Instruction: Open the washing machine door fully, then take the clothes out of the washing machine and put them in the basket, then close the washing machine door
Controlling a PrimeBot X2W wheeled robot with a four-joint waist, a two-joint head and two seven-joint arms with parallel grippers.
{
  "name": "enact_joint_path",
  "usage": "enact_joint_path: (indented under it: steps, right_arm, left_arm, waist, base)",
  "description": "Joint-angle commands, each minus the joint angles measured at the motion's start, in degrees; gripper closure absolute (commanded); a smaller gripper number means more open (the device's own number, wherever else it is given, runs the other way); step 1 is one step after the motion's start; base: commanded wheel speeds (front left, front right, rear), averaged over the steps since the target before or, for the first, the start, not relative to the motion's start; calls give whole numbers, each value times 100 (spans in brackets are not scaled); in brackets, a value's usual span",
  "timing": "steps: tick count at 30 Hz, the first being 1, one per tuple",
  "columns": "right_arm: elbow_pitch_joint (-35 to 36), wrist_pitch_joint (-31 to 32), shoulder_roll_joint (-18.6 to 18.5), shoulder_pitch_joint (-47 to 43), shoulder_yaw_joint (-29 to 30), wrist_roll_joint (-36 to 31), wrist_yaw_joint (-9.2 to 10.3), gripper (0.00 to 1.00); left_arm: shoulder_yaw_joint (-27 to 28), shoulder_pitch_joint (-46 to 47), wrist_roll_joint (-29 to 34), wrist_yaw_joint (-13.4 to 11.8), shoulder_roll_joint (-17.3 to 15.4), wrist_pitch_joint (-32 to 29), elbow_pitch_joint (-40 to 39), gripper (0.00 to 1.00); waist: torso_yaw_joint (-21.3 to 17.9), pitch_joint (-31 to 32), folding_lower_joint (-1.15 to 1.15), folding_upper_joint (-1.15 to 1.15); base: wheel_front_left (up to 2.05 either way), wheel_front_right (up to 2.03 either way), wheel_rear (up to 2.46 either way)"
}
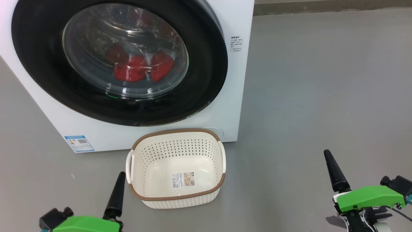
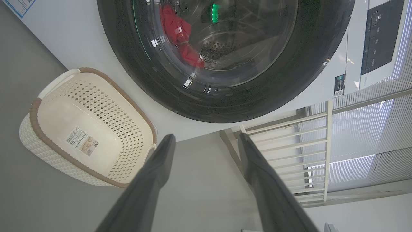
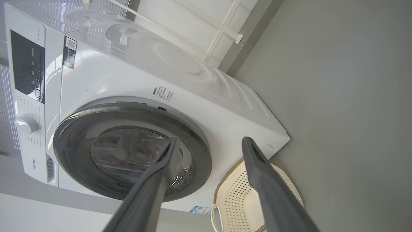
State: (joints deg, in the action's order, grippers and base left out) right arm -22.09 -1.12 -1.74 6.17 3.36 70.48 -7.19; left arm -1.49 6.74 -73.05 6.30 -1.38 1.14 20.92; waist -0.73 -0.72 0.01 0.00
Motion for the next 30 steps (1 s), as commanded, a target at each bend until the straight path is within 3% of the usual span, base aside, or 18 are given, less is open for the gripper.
enact_joint_path:
  steps: [1,30]
  right_arm:
    - [142,-71,-35,321,-21,-243,-15,0]
    - [-12,-543,-59,708,-295,-2564,-20,0]
  left_arm:
    - [28,333,183,-34,-68,71,-153,0]
    - [-295,730,2489,-378,-97,541,-198,0]
  waist:
    - [-4,-2,0,0]
    - [-25,23,-1,0]
  base:
    - [0,0,0]
    - [0,0,0]
